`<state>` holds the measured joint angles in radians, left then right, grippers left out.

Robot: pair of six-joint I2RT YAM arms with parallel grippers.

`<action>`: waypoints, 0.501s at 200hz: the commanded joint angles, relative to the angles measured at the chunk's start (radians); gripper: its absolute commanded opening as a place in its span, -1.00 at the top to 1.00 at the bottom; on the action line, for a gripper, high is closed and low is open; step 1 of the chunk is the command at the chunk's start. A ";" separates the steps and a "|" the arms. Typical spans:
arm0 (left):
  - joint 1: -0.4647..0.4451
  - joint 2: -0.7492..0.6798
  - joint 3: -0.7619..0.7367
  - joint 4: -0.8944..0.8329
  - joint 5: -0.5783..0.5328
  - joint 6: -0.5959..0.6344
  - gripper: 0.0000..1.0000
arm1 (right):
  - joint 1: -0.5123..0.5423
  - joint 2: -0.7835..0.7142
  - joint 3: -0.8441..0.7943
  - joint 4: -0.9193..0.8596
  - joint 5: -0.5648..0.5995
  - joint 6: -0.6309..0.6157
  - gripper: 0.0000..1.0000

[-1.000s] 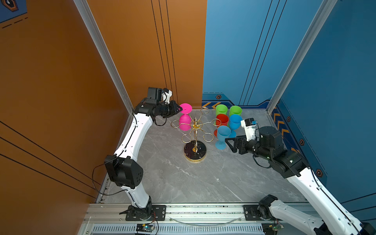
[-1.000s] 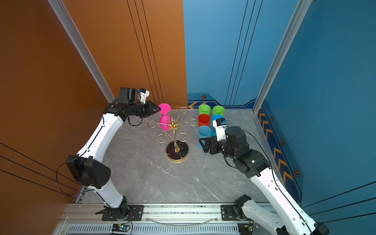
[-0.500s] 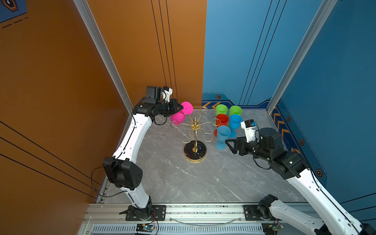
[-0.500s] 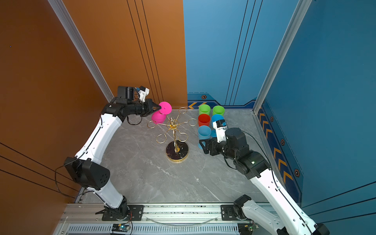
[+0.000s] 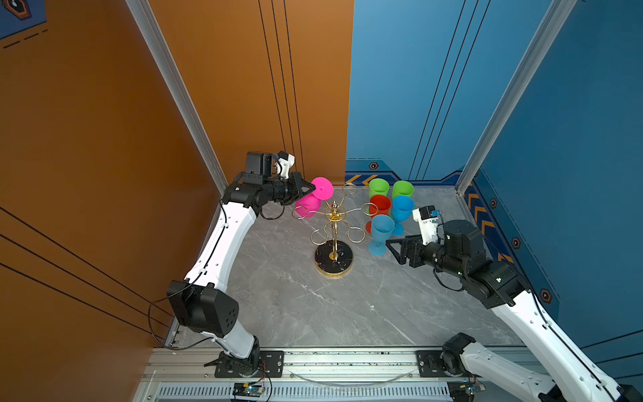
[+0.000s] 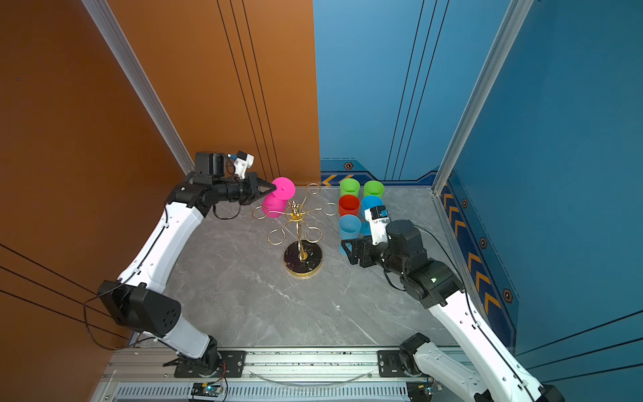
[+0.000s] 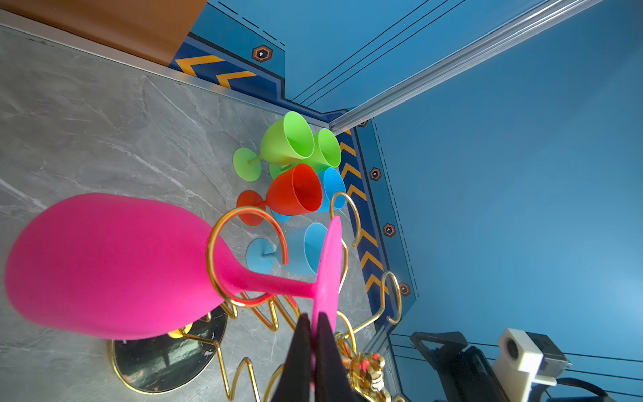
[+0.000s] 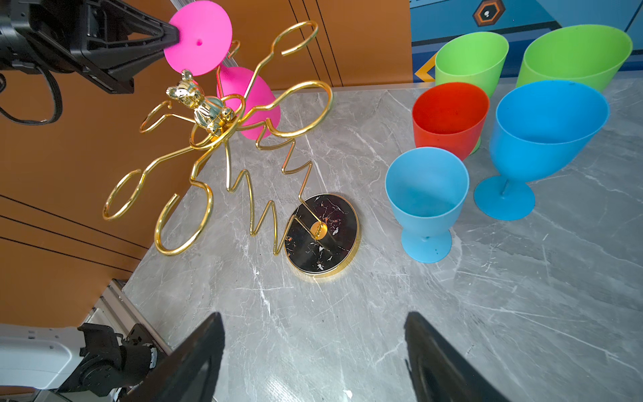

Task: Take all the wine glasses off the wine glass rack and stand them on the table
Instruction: 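Pull the pink glass off the rack hook toward the robot with the left gripper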

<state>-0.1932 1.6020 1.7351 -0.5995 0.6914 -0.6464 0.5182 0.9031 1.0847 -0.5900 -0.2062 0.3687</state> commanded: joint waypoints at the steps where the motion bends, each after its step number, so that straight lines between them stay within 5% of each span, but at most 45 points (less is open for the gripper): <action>1: -0.014 -0.027 -0.029 0.075 0.063 -0.047 1.00 | 0.008 -0.021 -0.007 0.025 -0.004 0.018 -0.64; 100: -0.037 0.074 0.074 0.075 0.124 -0.049 1.00 | 0.008 -0.036 -0.017 0.025 0.002 0.016 -0.65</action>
<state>-0.2249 1.6352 1.7477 -0.5461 0.7795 -0.6910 0.5182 0.8837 1.0786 -0.5896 -0.2062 0.3756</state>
